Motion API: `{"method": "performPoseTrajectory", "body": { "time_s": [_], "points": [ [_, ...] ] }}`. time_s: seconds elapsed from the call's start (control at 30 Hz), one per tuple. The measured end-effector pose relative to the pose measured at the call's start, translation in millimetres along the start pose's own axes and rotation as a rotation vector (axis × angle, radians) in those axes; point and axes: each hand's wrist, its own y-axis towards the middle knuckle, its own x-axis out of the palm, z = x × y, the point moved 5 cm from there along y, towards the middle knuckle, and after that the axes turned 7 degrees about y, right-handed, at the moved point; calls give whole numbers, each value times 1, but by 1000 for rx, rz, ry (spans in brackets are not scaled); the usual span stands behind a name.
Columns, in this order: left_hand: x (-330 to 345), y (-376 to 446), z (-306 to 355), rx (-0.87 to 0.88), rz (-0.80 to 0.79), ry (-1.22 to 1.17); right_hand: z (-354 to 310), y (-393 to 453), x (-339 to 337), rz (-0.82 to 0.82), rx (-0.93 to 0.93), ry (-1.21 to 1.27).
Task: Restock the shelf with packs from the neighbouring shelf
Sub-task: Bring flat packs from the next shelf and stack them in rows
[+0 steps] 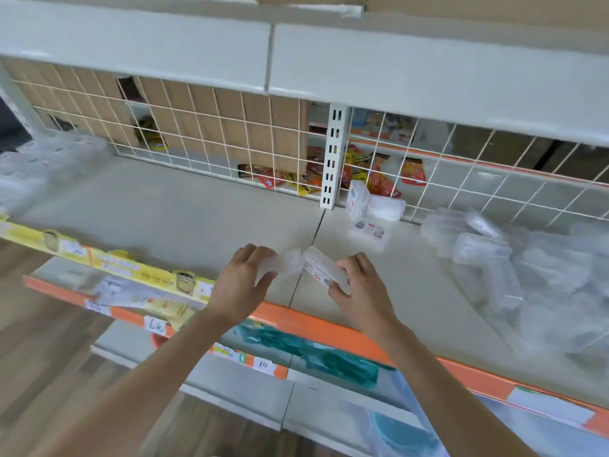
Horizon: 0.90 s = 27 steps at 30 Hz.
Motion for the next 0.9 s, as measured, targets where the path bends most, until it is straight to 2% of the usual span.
{"method": "performPoseTrajectory", "body": {
  "time_s": [0.27, 0.57, 0.73, 0.9],
  "points": [
    [-85, -40, -123, -163, 83, 43, -118, 42, 80, 0, -163, 37],
    [-175, -87, -280, -317, 114, 45, -265, 78, 210, -63, -230, 183],
    [-193, -95, -334, -355, 133, 61, -309, 91, 253, -83, -246, 205],
    [-195, -65, -376, -345, 168, 49, -320, 138, 279, -31, -234, 179]
  ]
}}
